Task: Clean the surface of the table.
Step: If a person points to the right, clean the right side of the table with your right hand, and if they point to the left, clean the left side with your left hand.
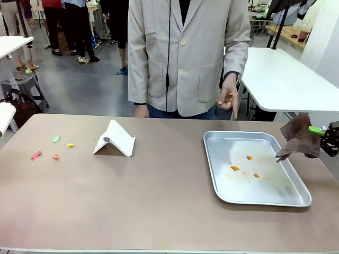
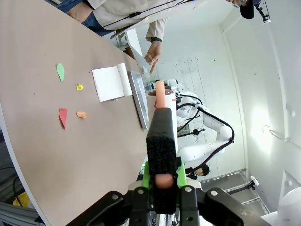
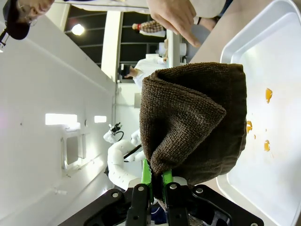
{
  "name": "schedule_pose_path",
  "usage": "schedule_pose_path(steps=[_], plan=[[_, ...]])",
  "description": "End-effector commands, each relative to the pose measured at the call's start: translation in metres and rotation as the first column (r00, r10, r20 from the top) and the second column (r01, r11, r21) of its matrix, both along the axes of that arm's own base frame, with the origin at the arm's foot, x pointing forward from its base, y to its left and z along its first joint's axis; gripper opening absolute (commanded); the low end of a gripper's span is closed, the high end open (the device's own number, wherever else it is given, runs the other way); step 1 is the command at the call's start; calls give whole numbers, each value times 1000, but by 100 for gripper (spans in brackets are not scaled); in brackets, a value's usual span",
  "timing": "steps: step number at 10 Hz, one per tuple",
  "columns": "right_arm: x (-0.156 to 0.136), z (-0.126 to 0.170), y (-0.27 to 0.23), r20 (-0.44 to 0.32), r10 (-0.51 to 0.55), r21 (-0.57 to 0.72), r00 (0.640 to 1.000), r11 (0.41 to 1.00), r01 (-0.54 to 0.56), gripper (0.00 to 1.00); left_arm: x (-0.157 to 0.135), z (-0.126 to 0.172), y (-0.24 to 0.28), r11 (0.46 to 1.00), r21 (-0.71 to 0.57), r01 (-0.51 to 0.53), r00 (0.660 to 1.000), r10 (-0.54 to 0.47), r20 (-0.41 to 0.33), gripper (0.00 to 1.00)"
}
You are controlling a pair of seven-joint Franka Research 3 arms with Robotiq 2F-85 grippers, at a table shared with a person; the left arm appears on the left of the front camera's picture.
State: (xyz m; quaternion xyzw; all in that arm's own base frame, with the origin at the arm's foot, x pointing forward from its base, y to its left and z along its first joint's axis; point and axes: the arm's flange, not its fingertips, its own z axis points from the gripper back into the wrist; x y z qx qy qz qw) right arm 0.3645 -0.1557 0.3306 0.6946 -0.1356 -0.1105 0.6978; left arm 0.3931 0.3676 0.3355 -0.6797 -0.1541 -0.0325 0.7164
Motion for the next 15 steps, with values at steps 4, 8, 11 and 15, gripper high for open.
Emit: schedule_pose_path(steps=[4,8,11,15], plan=[[3,9,21,50,99,-172,994,981,-89,10,-2,4,1,1000,-20,-1,1000,1,26,0],[22,40,75,-10,199,-563,980,809,-170,10,-2,4,1,1000,-20,-1,1000,1,26,0],[29,72,108,-42,148,-782,988,610,-125,10,-2,4,1,1000,-20,-1,1000,1,26,0],[41,102,125,-174,82,-916,981,353,-192,10,-2,4,1,1000,-20,-1,1000,1,26,0]])
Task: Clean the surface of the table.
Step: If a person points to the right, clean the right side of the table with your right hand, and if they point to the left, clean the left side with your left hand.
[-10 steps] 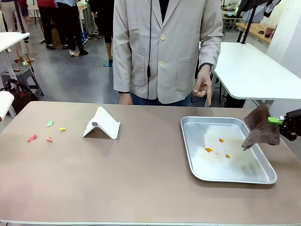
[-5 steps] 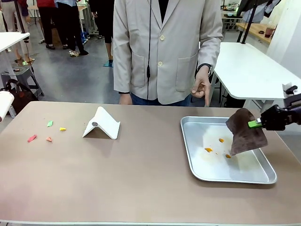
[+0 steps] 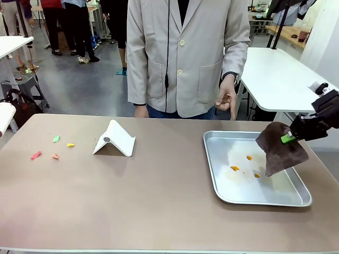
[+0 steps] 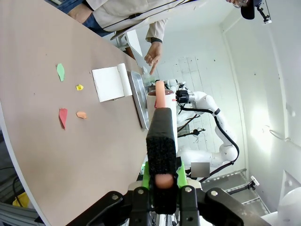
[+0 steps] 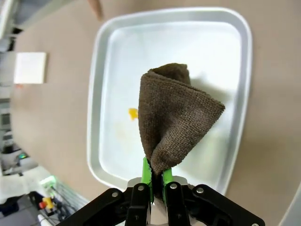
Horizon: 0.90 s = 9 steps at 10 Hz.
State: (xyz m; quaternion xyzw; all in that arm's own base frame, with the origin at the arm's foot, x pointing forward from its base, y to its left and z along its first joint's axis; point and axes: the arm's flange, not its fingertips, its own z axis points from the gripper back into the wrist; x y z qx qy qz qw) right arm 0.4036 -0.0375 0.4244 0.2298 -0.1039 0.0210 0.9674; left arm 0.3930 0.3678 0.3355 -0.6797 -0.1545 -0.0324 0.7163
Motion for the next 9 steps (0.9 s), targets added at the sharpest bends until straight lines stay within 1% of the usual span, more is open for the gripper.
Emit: schedule_pose_path(steps=[1,3,4,5,6,8,9], plan=[[7,10,9,-42,-45,-139,998,990,39,10,-2,3,1,1000,-20,0,1000,1,25,0],[16,4,17,-54,-65,-215,996,975,52,10,-2,3,1,1000,-20,0,1000,1,25,0],[23,-3,21,-47,-87,-230,995,970,74,10,-2,3,1,1000,-20,0,1000,1,25,0],[29,-9,26,-56,-117,-271,992,957,98,10,-2,3,1,1000,-20,0,1000,1,25,0],[37,-18,31,-67,-121,-303,990,948,96,10,-2,3,1,1000,-20,0,1000,1,25,0],[53,-38,44,-72,-125,-310,990,946,97,10,-2,3,1,1000,-20,0,1000,1,25,0],[60,-48,49,-85,-115,-295,990,952,85,10,-2,3,1,1000,-20,0,1000,1,25,0]])
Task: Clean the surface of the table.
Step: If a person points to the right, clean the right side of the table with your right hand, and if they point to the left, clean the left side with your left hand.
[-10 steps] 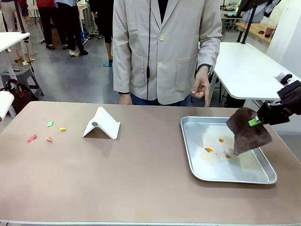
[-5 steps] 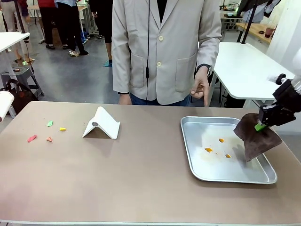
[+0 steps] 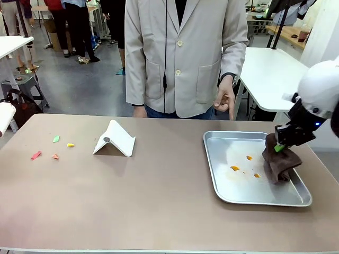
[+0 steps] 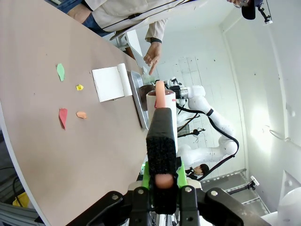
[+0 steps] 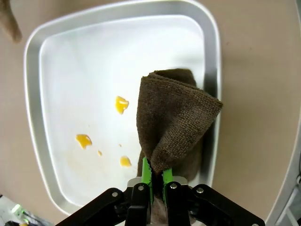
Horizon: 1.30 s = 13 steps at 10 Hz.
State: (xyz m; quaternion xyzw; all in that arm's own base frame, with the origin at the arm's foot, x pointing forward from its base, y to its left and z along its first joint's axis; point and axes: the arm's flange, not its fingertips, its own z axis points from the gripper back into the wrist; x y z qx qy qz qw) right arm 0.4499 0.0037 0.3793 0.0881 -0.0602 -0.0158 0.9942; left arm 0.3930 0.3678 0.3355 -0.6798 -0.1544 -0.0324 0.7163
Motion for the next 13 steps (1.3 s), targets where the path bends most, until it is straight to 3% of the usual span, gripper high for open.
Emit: schedule_pose_path(steps=[1,6,13], plan=[[20,-14,12,-8,-26,-1,1000,1000,26,10,-2,4,1,1000,-19,0,1000,1,25,0],[36,-68,45,-73,27,69,997,997,-22,10,-2,4,1,1000,-19,0,1000,1,25,0],[25,-80,78,-53,143,199,988,971,-130,10,-2,4,1,1000,-19,0,1000,1,25,0]])
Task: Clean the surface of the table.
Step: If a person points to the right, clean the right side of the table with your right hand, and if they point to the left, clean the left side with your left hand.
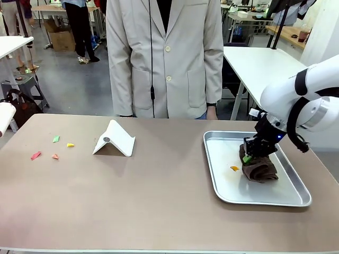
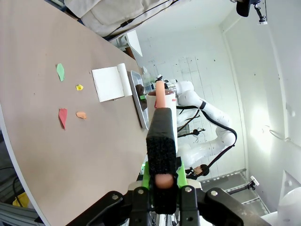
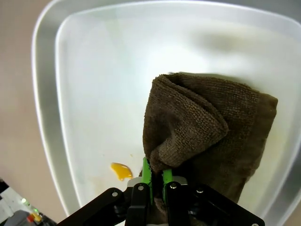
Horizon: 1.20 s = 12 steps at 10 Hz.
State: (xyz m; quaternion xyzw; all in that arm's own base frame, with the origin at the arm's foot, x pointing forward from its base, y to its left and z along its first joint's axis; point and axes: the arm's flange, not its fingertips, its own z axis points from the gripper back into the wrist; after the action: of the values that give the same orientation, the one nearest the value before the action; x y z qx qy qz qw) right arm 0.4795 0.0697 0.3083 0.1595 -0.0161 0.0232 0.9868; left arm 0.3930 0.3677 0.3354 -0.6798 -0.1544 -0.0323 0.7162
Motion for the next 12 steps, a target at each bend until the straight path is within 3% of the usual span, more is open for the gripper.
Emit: schedule_pose_path(steps=[1,8,12], plan=[[-7,-9,22,25,75,92,997,993,-77,10,-2,4,1,1000,-19,0,1000,1,25,0],[-29,-12,79,94,230,125,969,963,-241,10,-2,4,1,1000,-19,0,1000,1,25,0],[-26,-16,69,98,184,35,978,982,-188,10,-2,4,1,1000,-19,0,1000,1,25,0]])
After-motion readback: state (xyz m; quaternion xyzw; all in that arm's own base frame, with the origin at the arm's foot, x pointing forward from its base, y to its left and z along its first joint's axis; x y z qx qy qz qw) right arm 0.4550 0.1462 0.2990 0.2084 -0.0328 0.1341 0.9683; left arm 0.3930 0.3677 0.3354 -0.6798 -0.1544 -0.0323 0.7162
